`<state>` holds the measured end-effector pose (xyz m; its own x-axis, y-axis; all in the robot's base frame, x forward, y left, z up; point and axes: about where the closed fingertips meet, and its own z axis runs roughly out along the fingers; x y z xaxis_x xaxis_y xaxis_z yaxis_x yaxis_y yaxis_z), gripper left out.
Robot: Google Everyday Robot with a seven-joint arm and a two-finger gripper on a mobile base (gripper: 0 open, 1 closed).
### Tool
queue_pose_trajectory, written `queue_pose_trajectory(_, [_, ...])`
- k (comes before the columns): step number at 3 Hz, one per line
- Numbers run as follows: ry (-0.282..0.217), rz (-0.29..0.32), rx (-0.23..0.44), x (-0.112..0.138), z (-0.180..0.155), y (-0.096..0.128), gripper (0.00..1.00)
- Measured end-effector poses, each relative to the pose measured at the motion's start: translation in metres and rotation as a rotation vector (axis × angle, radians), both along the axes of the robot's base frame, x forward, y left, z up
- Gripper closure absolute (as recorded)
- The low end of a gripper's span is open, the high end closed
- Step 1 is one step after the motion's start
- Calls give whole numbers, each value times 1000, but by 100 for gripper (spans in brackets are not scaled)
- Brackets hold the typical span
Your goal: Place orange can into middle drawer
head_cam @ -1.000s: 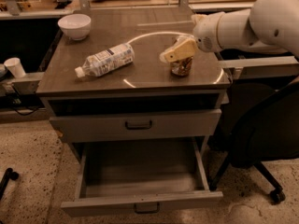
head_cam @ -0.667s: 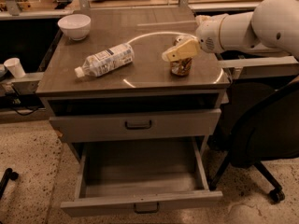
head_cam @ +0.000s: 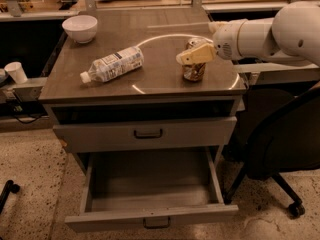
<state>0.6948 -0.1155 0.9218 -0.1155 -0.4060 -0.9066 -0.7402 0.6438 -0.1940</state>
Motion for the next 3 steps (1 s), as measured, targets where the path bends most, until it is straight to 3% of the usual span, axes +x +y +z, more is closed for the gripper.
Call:
queue_pose_trajectory(1, [19, -13, 9, 4, -11, -7, 47])
queue_pose_trajectory(2, [34, -23, 21, 6, -21, -13, 71])
queue_pose_trajectory(3, [3, 31, 85, 3, -24, -13, 94])
